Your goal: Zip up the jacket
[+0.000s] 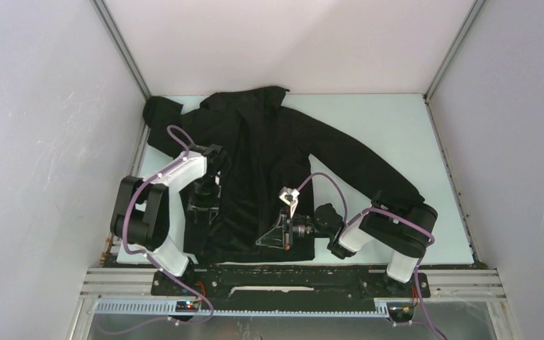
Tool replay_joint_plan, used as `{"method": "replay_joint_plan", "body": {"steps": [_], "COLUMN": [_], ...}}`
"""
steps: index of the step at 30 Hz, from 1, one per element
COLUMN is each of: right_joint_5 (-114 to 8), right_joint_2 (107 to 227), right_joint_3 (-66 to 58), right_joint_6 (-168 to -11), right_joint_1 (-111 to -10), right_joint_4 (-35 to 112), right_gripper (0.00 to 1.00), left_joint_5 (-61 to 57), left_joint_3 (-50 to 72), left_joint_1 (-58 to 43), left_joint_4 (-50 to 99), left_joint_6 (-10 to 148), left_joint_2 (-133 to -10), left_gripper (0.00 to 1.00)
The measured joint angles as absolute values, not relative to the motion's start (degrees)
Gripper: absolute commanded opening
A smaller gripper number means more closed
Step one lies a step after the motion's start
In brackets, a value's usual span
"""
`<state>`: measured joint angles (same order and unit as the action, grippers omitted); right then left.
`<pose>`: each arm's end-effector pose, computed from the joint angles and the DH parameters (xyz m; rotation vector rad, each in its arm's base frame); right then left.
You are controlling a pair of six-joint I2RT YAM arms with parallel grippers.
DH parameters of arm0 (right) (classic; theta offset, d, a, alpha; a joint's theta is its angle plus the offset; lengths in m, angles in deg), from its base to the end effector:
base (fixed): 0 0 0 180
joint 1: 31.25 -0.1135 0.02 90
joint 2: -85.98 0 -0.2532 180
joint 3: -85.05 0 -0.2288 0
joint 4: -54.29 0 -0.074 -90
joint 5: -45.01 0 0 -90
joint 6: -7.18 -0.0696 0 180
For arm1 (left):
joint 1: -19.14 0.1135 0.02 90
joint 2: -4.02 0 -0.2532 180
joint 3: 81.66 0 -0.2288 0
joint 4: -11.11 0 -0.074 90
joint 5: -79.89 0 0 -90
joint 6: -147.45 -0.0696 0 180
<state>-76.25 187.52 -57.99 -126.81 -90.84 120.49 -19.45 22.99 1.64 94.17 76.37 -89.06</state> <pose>0.1219 0.2790 0.1587 -0.7576 1.7133 1.7666 0.2178 -0.0568 0.1565 0.0140 -2.9970 -0.3210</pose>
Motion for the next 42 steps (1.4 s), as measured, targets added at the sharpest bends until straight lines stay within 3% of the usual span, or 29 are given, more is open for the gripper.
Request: {"method": "replay_joint_plan", "body": {"steps": [7,22,26,34,42], "right_joint_5": [-76.25,-76.28,-76.28,-76.28,-76.28], "right_joint_2": [187.52,187.52,187.52,187.52,187.52], "right_joint_3": [-57.99,-58.08,-58.08,-58.08,-58.08], "right_joint_6": [-127.03,-127.22,-127.25,-127.25,-127.25], "right_joint_1": [-90.84,-90.84,-90.84,-90.84,-90.84], "right_joint_4": [120.91,121.11,121.13,121.13,121.15], "right_gripper": [0.00,0.00,0.00,0.00,0.00], "left_joint_5": [-20.04,-20.87,-20.50,-20.43,-21.90], "left_joint_3": [23.14,23.67,23.67,23.67,23.67], "left_joint_1": [1.05,0.03,-0.15,-0.24,-0.24], "left_joint_4": [92.56,89.72,88.97,88.12,89.34], "left_joint_6": [76.33,75.32,74.86,73.79,75.10], "left_joint_2": [-91.73,-95.86,-96.91,-98.15,-89.13], "left_gripper": [0.54,0.45,0.28,0.02,0.00]}}
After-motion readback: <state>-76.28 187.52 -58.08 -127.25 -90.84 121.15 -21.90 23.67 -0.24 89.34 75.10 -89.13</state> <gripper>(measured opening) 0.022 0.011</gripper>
